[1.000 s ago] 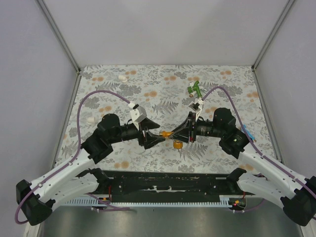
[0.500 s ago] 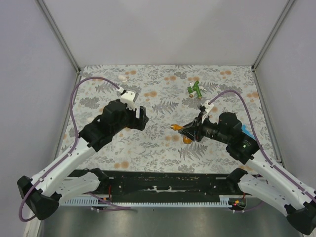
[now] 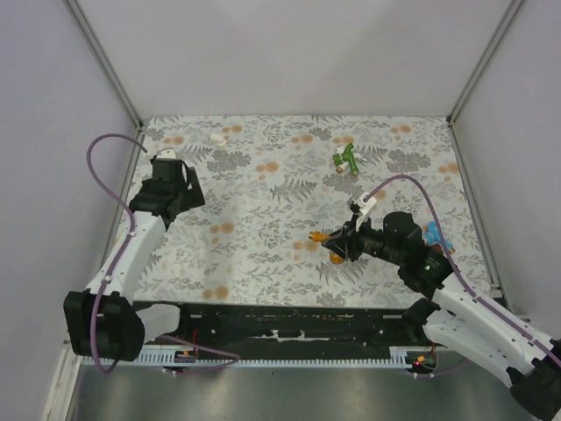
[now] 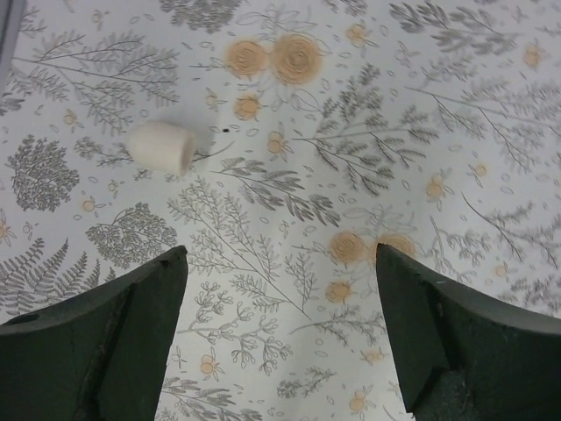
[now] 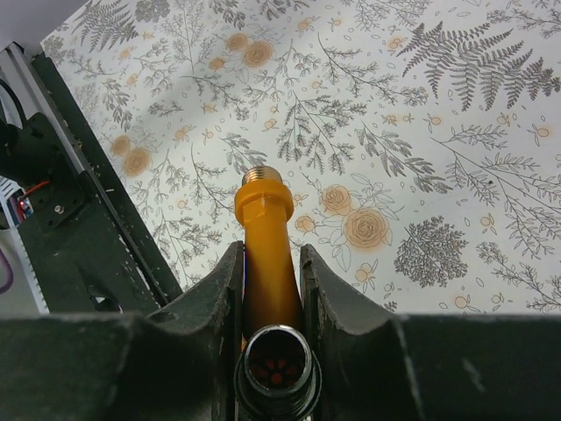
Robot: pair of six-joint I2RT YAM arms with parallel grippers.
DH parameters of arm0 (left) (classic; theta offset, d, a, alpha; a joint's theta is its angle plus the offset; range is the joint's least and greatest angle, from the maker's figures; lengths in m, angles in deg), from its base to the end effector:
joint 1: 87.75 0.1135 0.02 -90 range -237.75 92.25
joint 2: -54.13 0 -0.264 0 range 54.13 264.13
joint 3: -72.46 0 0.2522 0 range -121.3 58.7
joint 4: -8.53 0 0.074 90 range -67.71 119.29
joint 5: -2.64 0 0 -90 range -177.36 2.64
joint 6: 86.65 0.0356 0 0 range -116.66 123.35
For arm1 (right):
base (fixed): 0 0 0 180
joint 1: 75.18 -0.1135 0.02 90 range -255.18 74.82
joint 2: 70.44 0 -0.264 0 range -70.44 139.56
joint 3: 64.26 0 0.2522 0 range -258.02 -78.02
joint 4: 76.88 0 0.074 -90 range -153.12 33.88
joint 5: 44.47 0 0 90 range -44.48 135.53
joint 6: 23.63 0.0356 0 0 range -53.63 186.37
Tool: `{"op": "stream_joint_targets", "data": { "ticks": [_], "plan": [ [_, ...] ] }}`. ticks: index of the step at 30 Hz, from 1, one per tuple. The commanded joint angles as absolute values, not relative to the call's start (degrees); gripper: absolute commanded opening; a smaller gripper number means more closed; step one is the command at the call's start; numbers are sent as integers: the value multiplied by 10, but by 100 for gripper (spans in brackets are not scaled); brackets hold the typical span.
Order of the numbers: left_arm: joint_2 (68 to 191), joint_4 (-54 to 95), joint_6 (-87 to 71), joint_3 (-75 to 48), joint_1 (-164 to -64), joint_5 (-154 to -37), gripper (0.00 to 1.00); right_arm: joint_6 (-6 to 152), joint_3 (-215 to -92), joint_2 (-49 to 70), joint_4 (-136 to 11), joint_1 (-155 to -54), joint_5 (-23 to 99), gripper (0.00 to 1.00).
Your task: Install the water faucets
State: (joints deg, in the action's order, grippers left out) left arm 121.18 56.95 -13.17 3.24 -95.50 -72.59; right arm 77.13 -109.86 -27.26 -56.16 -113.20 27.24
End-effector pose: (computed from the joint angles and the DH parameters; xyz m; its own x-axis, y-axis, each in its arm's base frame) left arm 0.2430 -0.0239 0.2878 -0.6736 -0.1858 -0.7153 -0.2460 0.9691 -0.0201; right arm 0.1364 0.1208 0.2710 -0.3960 -0.0846 -0.9143 -0.7590 0.5907 0.2741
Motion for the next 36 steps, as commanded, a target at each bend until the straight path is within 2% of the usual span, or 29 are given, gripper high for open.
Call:
{"op": "stream_joint_targets", "data": {
  "ticks": [1,13,28,36],
  "plan": [
    [1235,497,-212,40,-902,-651,93,735,-1081,-282,-610,-1132,279,0],
    [1374,431,-400,25,-775,-665,89,732,-1052,-305,-622,-1132,279,0],
    [1494,459,-453,-17,-761,-613,81,726,-1052,-300,-620,-1133,285,0],
    [1537,467,-453,-27,-754,-646,77,723,-1054,-298,-617,-1133,288,0]
  ]
}}
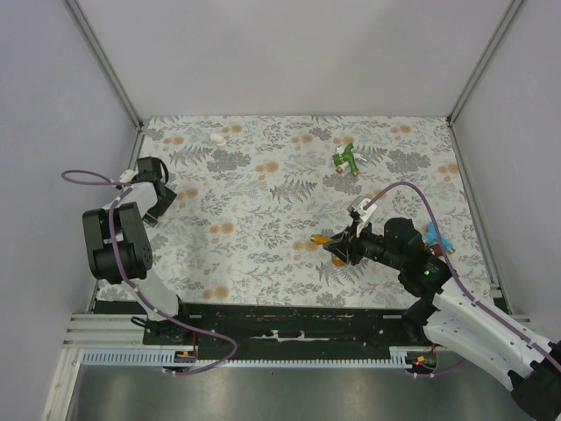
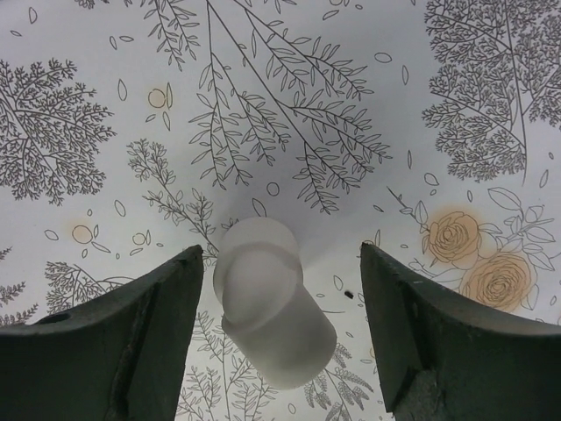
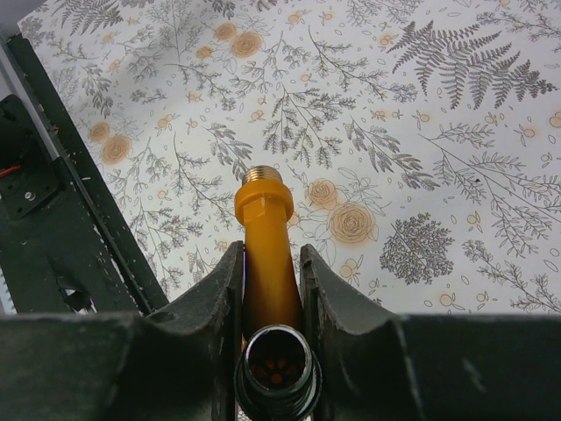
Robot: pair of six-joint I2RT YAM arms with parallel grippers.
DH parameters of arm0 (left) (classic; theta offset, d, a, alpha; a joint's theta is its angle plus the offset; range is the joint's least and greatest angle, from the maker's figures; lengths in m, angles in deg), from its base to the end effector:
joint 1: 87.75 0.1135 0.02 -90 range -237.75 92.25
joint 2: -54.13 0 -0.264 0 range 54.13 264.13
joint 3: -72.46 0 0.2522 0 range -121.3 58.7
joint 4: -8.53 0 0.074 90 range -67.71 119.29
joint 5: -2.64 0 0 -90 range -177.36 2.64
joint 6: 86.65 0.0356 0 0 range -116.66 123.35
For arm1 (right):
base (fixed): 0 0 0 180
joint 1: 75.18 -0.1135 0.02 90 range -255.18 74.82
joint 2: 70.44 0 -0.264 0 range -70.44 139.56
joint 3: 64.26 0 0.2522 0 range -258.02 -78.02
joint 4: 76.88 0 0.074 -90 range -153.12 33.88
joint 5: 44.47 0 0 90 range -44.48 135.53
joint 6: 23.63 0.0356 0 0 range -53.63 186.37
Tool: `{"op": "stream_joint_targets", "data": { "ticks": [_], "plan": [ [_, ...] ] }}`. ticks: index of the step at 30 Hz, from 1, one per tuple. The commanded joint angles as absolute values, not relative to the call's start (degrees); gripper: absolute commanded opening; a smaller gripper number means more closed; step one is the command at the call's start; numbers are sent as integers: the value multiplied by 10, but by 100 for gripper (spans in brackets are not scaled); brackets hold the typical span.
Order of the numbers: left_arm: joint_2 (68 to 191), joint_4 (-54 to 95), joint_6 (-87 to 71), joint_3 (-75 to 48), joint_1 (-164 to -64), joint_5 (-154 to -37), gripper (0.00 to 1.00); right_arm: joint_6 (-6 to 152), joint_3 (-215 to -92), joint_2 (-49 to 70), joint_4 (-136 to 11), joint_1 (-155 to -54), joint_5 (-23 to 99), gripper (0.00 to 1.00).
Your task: Install the water faucets
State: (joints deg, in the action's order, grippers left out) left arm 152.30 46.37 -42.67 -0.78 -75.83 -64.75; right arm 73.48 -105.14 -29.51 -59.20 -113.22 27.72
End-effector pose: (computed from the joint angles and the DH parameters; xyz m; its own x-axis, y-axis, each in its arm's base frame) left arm 0.3251 0.0826 0.1735 -0.3431 -0.7513 -0.5637 -0.8780 0.4698 -0.0919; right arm 0.1315 0.1167 0.2534 -0.3390 -0.1156 -0.9336 -0.7802 0.5892 0.2103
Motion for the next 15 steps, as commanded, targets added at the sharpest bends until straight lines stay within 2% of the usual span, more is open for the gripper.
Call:
{"op": "stream_joint_targets", "data": {
  "ticks": [1,9,15],
  "plan": [
    [1539,466,-454,-26,-754,-648,76,724,-1054,-299,-617,-1133,287,0],
    [1540,463,-432,-21,-754,-651,61,724,-1053,-297,-618,-1132,289,0],
    [1529,444,-332,-26,-754,-699,48,725,-1054,-297,-618,-1132,290,0]
  ]
}}
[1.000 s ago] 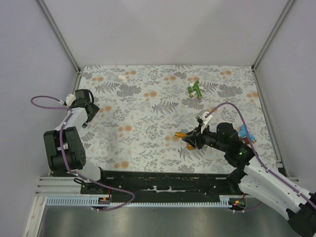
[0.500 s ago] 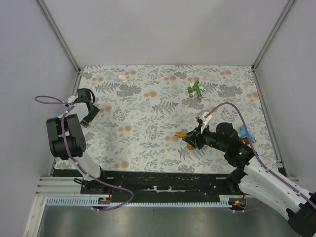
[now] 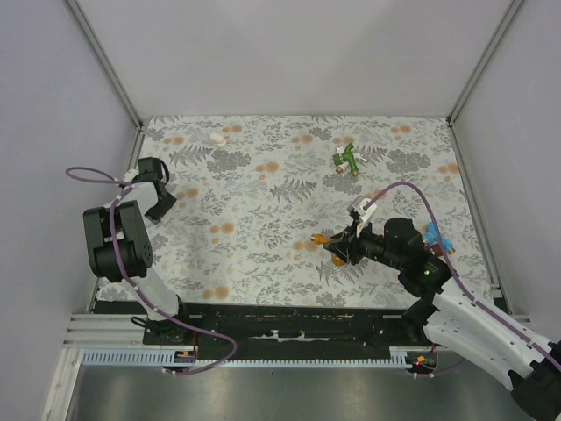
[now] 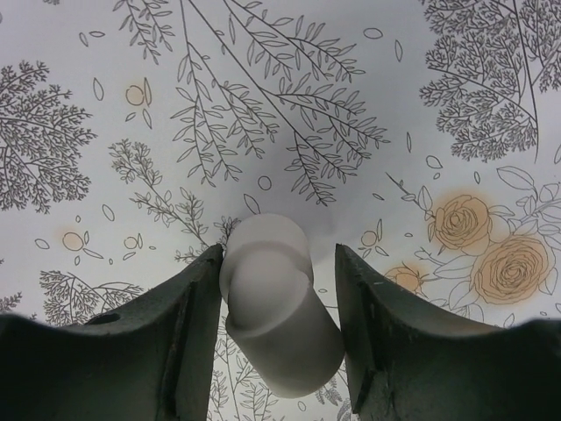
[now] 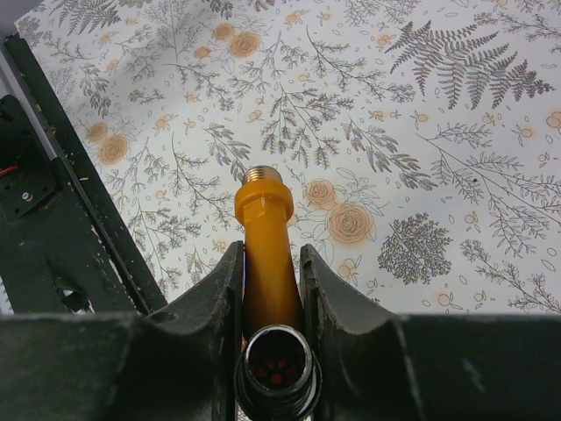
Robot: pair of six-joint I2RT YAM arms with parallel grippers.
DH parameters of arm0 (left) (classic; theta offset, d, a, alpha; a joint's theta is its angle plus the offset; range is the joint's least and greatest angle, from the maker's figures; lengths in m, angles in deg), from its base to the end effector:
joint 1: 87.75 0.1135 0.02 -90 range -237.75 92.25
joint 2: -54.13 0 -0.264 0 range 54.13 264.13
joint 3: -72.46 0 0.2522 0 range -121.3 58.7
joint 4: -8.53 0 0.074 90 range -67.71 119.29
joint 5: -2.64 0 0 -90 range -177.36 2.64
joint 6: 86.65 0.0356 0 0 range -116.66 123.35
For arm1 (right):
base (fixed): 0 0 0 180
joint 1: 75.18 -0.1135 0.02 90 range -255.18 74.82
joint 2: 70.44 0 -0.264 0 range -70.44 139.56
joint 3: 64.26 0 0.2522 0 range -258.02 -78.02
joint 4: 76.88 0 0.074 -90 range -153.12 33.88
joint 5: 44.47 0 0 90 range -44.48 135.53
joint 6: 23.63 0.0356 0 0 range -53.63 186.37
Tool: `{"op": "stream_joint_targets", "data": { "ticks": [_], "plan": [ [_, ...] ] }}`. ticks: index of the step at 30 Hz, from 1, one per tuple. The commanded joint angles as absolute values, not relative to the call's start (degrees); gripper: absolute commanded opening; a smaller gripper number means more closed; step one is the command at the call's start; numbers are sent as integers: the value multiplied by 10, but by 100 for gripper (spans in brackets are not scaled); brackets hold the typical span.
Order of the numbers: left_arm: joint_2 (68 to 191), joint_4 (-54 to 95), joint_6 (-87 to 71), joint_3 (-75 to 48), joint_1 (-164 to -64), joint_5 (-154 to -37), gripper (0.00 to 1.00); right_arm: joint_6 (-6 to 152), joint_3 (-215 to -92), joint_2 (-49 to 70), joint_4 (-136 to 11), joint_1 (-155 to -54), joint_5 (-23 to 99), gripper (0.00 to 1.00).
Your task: Install the water faucets
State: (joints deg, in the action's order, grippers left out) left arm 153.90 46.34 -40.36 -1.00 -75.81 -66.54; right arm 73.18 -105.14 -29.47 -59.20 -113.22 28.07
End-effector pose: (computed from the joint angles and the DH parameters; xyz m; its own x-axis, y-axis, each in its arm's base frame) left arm 0.3278 0.0822 0.1654 -0.3978 -0.7443 -0.5365 -0.8578 0.5092 -0.0705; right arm 0.1318 0.1167 0.2533 -0.3351 -0.1185 -0.9347 -0.7786 0.5935 0.2038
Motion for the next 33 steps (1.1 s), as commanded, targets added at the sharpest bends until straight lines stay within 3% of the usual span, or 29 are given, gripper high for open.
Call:
{"op": "stream_joint_targets", "data": {
  "ticks": [1,2,4,6,11,14,20,33],
  "plan": [
    [1524,437,-314,-24,-754,-713,44,725,-1053,-297,-618,-1132,288,0],
    [1517,430,-291,-18,-754,-730,39,725,-1053,-297,-618,-1132,287,0],
    [1494,400,-244,2,-754,-773,17,726,-1054,-297,-618,-1132,285,0],
    [1464,372,-208,24,-754,-826,10,726,-1054,-298,-618,-1132,282,0],
    [1389,304,-150,72,-757,-1009,4,723,-1063,-296,-608,-1133,275,0],
    [1375,296,-125,69,-804,-1088,2,721,-1071,-291,-600,-1132,277,0],
    [1389,428,-3,17,-1010,-1005,5,716,-1087,-297,-573,-1132,289,0],
    [1494,461,-67,3,-1250,-903,14,711,-1094,-296,-542,-1133,331,0]
  ]
}}
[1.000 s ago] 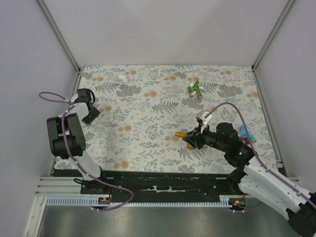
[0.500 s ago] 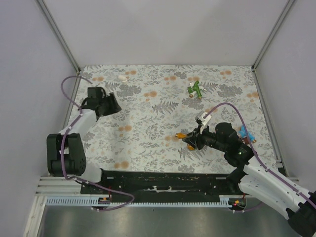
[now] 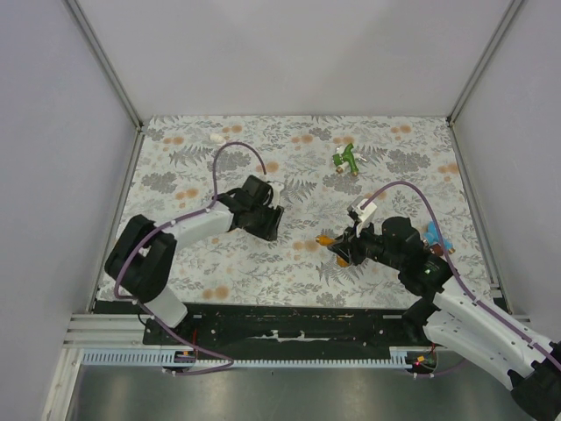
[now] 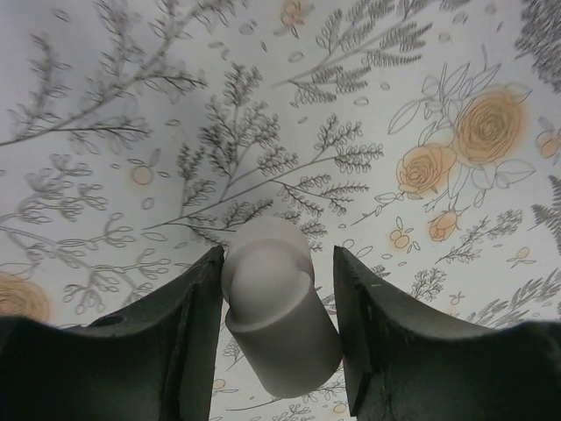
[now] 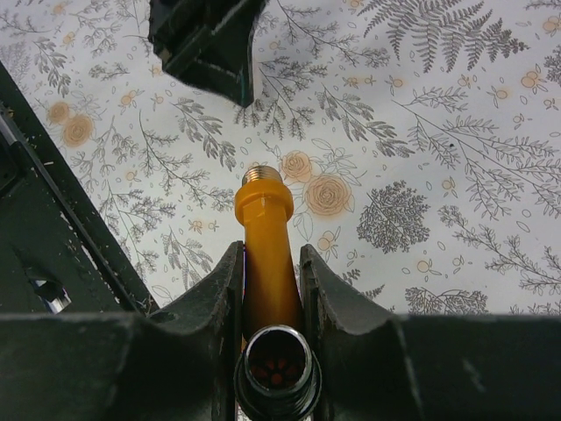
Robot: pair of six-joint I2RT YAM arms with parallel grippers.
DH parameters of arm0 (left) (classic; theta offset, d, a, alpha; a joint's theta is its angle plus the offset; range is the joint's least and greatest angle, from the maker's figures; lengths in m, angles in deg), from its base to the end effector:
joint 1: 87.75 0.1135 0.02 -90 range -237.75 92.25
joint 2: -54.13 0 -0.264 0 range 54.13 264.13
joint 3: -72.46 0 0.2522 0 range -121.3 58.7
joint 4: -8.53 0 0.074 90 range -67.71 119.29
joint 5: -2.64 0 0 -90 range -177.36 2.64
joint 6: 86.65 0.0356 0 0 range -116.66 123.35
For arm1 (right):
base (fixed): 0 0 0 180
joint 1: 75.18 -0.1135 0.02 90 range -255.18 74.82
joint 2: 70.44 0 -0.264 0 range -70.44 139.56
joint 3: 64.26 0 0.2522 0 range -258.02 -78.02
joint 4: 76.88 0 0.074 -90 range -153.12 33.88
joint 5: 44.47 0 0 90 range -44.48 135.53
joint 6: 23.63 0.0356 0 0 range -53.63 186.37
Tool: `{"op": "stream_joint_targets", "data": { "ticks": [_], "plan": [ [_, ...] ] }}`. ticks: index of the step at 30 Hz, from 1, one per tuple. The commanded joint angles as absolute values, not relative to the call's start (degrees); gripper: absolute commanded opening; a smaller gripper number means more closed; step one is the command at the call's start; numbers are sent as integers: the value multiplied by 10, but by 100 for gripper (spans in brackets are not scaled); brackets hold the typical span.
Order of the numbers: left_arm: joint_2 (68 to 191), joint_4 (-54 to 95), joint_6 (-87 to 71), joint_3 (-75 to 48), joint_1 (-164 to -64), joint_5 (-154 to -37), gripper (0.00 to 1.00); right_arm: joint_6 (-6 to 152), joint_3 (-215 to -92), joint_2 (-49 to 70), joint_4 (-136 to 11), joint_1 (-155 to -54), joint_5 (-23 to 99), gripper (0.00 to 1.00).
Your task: Install the water faucets
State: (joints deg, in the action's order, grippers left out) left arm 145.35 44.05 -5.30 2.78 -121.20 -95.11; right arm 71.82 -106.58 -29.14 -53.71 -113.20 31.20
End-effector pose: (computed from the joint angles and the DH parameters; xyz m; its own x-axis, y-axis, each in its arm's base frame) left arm 0.2640 -0.1802 0.1931 -0.7836 0.3391 -0.5206 0.4951 0.8470 -0.1937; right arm 0.1319 0.1143 0.2513 -0.3695 -0.1721 -0.9131 -0.7456 0.6413 0.1809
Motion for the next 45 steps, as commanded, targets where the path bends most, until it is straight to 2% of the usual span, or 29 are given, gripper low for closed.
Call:
{"op": "stream_joint_targets", "data": {
  "ticks": [1,3,5,10,19,24,29,45],
  "plan": [
    [1506,465,-66,2,-1258,-900,16,712,-1094,-294,-541,-1132,332,0],
    [1513,466,-68,4,-1270,-892,20,716,-1092,-295,-540,-1133,337,0],
    [1513,464,-73,12,-1280,-882,29,718,-1091,-296,-537,-1132,343,0],
    [1497,454,-84,34,-1291,-851,66,720,-1097,-297,-524,-1132,359,0],
    [1385,447,-157,59,-1293,-782,91,723,-1116,-302,-493,-1131,373,1],
    [1342,421,-193,68,-1293,-787,93,730,-1123,-308,-484,-1131,380,2],
    [1374,427,-206,54,-1293,-794,93,730,-1127,-303,-483,-1132,379,2],
    [1493,442,-241,16,-1320,-780,74,733,-1124,-293,-483,-1132,384,3]
  ]
}}
